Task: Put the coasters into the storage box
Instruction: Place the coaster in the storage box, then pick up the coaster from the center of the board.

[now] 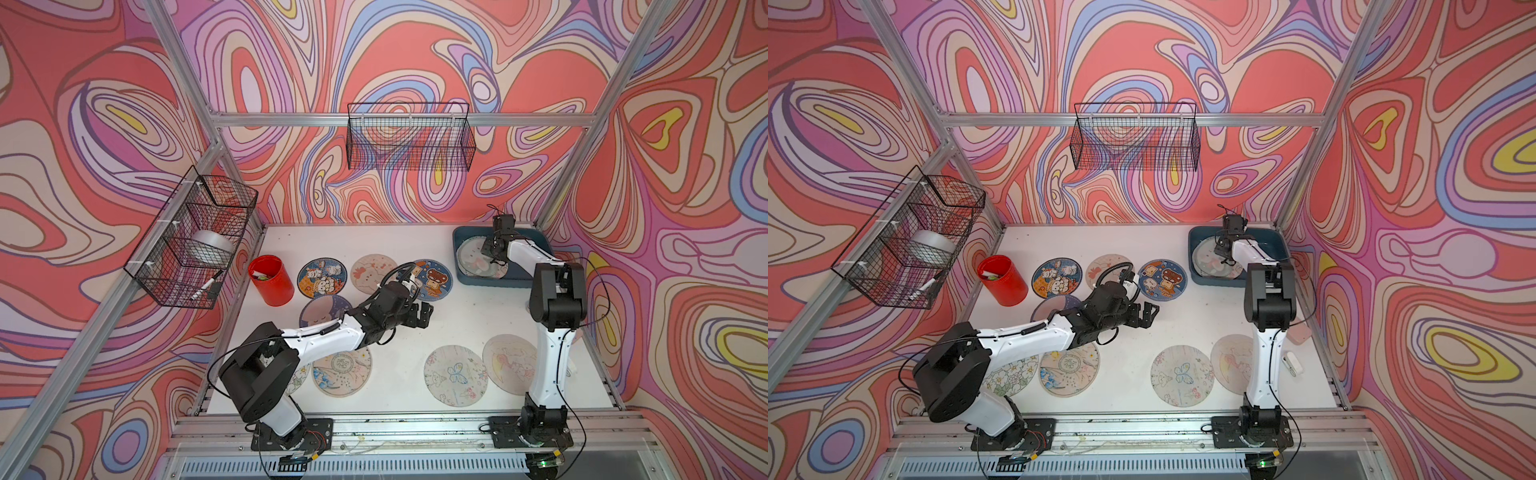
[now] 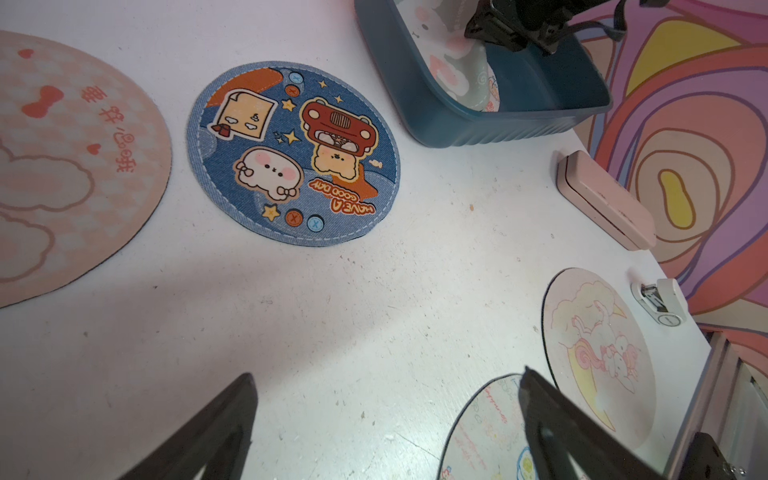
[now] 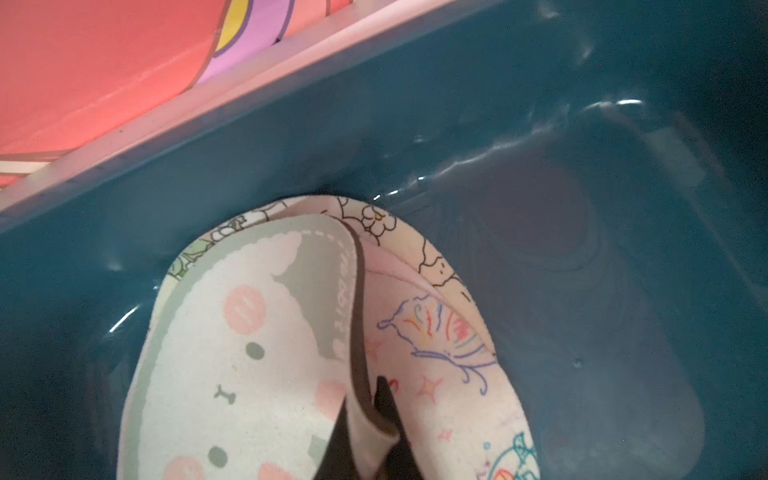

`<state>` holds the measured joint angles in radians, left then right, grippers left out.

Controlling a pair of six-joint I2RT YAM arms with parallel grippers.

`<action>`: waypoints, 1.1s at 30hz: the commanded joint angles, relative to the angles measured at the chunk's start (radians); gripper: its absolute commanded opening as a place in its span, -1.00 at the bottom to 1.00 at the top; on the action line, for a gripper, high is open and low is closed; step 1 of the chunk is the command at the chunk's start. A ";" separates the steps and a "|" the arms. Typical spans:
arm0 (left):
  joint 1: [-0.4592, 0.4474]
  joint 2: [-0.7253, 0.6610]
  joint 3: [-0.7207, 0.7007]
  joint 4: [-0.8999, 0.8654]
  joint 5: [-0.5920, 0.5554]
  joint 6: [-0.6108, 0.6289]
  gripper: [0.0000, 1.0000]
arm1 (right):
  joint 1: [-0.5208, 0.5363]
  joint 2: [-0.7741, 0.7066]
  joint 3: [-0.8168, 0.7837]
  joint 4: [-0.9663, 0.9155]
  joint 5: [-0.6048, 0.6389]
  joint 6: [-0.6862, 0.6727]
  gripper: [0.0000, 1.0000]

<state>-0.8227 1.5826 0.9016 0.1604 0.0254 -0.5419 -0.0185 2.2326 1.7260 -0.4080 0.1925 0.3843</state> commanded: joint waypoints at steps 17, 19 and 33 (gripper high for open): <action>0.043 0.002 0.055 -0.169 -0.100 -0.082 0.98 | -0.009 -0.257 -0.108 -0.045 -0.103 -0.004 0.56; 0.045 -0.002 0.047 -0.179 -0.106 -0.090 0.98 | -0.009 -0.281 -0.117 -0.052 -0.117 -0.006 0.57; 0.053 -0.178 -0.058 -0.407 -0.285 -0.206 0.98 | 0.100 -0.405 -0.153 -0.082 -0.366 -0.120 0.84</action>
<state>-0.7769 1.4631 0.8864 -0.1558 -0.1890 -0.6922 0.0345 1.8641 1.5650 -0.4622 -0.1020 0.3180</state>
